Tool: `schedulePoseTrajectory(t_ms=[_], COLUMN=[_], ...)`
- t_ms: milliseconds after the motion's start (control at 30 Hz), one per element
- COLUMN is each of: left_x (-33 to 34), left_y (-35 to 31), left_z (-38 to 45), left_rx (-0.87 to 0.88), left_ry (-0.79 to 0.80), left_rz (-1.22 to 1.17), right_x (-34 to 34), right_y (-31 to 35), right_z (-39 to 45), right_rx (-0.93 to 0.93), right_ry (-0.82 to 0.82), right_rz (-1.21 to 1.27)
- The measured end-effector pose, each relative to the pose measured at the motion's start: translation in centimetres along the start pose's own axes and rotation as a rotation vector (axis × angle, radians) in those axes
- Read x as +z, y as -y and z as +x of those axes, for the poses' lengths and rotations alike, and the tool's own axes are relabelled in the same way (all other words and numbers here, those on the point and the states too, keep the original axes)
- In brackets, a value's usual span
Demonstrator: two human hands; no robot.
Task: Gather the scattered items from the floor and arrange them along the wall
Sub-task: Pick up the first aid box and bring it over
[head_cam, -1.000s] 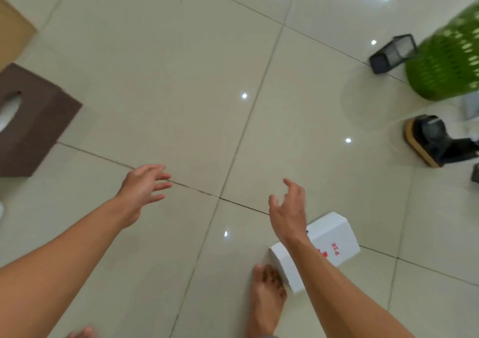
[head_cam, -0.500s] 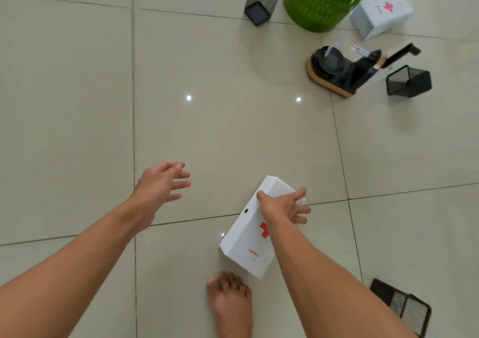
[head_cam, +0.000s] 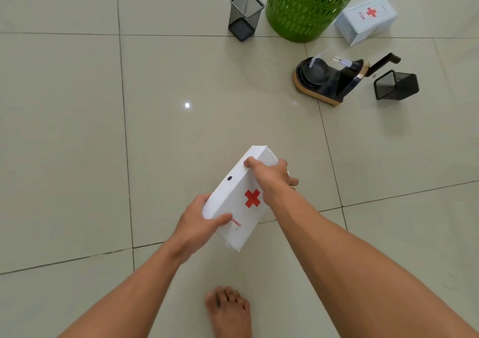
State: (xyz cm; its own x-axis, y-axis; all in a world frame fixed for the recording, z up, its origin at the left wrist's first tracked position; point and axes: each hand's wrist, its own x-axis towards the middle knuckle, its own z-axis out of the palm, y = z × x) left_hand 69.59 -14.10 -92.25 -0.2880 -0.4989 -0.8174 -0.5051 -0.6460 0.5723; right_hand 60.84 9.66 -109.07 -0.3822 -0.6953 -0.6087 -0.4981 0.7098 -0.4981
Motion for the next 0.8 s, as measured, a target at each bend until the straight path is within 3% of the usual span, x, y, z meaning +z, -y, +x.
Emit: schedulePoseTrajectory(t_ms=[67, 100, 167, 200, 233, 267, 333, 467, 700, 800], left_x=[-1.1, -2.0, -4.5, -5.9, -7.5, -9.2, -12.4, -18.9, -27.7, -28.5], left_y=[0.0, 0.1, 0.8, 1.5, 2.4, 3.4, 5.6, 11.2, 23.1, 25.7], left_z=[-0.4, -0.8, -1.6, -2.1, -2.6, -3.1, -4.0, -7.0, -14.3, -15.8], left_rx=[0.005, 0.002, -0.008, -0.009, -0.009, -0.014, -0.021, -0.007, -0.059, -0.133], left_ry=[-0.060, -0.062, -0.066, -0.069, -0.087, -0.118, -0.188, -0.299, -0.543, -0.632], left_rz=[-0.158, -0.240, -0.350, -0.399, -0.458, -0.531, -0.680, -0.828, -1.132, -1.254], right_x=[1.4, -1.1, -11.0, -15.6, -17.1, -16.6, -14.4, -4.9, 10.0, 13.8], right_y=[-1.1, 1.3, 11.6, 18.2, 25.1, 27.4, 30.2, 33.4, 40.4, 40.9], right_z=[0.0, 1.7, 5.7, 8.2, 10.3, 10.1, 7.6, 2.6, -4.7, -6.6], right_rx=[-0.097, -0.075, 0.018, 0.081, 0.014, 0.055, 0.086, 0.063, 0.078, 0.141], right_ry=[-0.085, -0.031, 0.117, 0.058, 0.059, 0.108, 0.337, 0.599, 0.718, 0.731], right_rz=[0.066, 0.195, 0.512, 0.479, 0.361, 0.333, 0.285, 0.400, 0.321, 0.307])
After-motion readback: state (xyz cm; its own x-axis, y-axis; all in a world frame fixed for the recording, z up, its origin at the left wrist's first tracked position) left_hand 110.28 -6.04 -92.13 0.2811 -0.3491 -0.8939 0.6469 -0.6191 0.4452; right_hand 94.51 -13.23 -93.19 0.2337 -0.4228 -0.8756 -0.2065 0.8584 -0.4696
